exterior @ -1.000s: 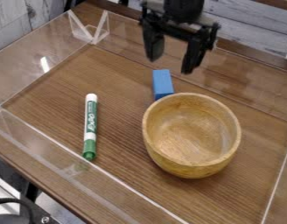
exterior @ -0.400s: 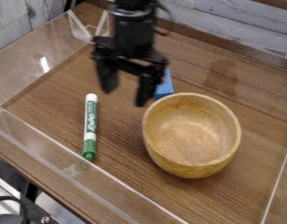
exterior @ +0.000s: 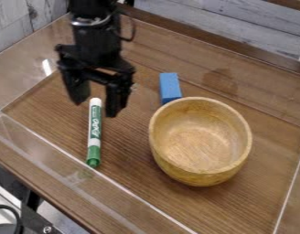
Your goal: Put the green marker in the brown bowl
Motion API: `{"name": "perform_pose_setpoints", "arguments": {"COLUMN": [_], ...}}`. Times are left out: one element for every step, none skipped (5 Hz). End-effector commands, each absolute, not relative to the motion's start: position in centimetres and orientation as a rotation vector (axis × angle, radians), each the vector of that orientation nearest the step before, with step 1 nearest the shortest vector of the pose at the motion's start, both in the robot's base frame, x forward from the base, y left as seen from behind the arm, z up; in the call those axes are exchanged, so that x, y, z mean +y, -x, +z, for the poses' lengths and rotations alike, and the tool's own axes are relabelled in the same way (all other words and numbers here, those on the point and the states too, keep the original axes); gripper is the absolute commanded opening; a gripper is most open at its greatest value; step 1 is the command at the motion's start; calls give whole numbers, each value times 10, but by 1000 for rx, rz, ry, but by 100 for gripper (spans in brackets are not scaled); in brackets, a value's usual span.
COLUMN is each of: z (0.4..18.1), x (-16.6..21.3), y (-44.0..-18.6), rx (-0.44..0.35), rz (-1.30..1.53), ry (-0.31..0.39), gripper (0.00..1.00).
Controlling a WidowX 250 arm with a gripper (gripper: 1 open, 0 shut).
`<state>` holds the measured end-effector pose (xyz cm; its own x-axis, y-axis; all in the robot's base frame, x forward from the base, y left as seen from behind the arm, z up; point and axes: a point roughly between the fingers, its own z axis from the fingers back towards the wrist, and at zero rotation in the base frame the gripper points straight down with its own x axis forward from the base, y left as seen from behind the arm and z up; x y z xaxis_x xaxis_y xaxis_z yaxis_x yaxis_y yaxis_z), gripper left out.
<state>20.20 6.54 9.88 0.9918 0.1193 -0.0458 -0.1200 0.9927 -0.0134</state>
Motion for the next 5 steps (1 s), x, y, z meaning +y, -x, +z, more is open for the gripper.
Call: {"name": "perform_pose_setpoints", "arguments": {"z": [96,88,82,75,69], "x": [73,73,72,71,70], "y": [-203,-202,-201,-200,-200], "rx": [-1,6,14,22,30], "rz": [123,117,111,105,98], "ry": [1,6,10,13,17], "gripper": [100,100,100,100,100]}}
